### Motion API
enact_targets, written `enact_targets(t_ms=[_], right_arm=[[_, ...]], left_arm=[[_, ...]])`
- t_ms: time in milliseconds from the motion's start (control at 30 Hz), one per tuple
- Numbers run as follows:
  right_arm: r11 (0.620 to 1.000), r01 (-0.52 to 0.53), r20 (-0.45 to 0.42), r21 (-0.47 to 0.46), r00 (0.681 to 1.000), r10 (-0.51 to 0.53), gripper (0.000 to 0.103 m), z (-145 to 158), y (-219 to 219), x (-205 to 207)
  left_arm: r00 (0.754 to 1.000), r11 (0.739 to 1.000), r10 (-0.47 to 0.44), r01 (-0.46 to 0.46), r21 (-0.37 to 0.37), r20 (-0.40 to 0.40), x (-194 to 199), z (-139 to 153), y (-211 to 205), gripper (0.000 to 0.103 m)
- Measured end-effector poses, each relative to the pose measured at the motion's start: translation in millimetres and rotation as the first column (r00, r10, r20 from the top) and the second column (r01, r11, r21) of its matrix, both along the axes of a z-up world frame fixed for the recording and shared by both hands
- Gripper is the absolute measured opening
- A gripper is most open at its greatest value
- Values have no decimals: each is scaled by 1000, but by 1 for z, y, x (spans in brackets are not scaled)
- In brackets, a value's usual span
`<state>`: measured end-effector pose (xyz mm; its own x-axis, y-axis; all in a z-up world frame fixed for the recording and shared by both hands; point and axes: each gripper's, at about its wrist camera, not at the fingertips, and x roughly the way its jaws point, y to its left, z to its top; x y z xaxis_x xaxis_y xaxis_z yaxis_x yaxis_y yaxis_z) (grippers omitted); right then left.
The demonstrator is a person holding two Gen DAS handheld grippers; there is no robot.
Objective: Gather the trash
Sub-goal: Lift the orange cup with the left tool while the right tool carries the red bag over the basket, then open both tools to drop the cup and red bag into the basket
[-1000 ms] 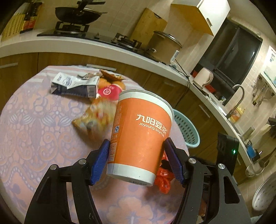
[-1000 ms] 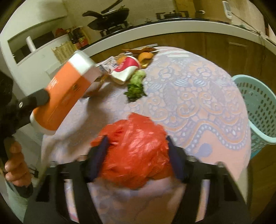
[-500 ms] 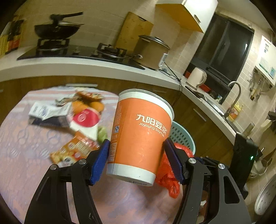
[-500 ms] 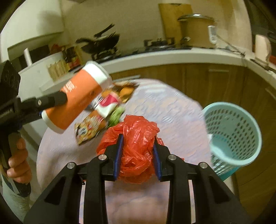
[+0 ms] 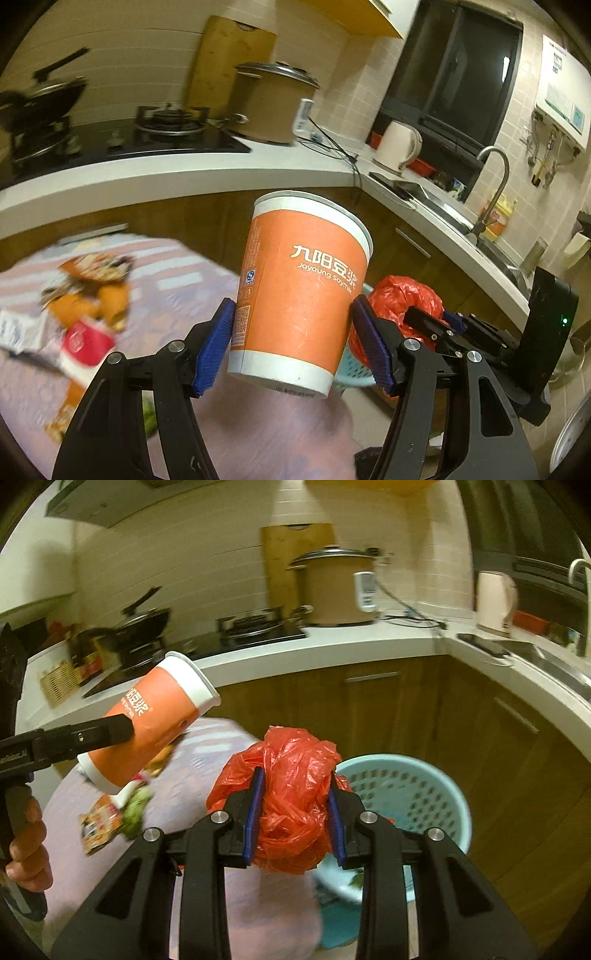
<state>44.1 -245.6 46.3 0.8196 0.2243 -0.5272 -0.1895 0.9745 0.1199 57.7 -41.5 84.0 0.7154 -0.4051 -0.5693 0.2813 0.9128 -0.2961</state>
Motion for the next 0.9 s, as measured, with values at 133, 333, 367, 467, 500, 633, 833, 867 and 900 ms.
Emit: enact_targets(t_ms=[133,333,367,467,500,633,833,867,900], right_arm=[[998,56,-21,5,998,-56,28,-6,-28,26],[990,141,-95,10,986,-140,28,-35,-64,65],[988,157,-113,8,982,-155,28,-41,-69,72],[981,196,-172,-6,966,-194,28,-62,-81,86],[978,208,-188,-20,960,-208,28,-68,-82,90],[972,229,-249,-44,940,-233,28,-91,-89,101],[967,246,-290,-69,922,-256,30,-107,-97,110],[966,249,-293,-71,920,-259,31,-109,-99,111],[964,254,-296,-74,918,-265,31,-110,-100,112]], left_arm=[[999,999,-43,43,9,-16,31,-7,-35,63],[995,996,-84,85,21,-61,71,-36,-80,63],[994,996,-87,89,24,-70,76,-41,-84,63],[988,994,-97,102,37,-117,95,-62,-100,63],[986,993,-103,110,41,-132,100,-71,-105,63],[975,990,-124,135,46,-183,116,-97,-120,63],[963,987,-143,156,43,-228,127,-119,-133,63],[962,986,-143,158,47,-233,129,-122,-134,63],[961,986,-143,159,50,-239,130,-124,-136,63]])
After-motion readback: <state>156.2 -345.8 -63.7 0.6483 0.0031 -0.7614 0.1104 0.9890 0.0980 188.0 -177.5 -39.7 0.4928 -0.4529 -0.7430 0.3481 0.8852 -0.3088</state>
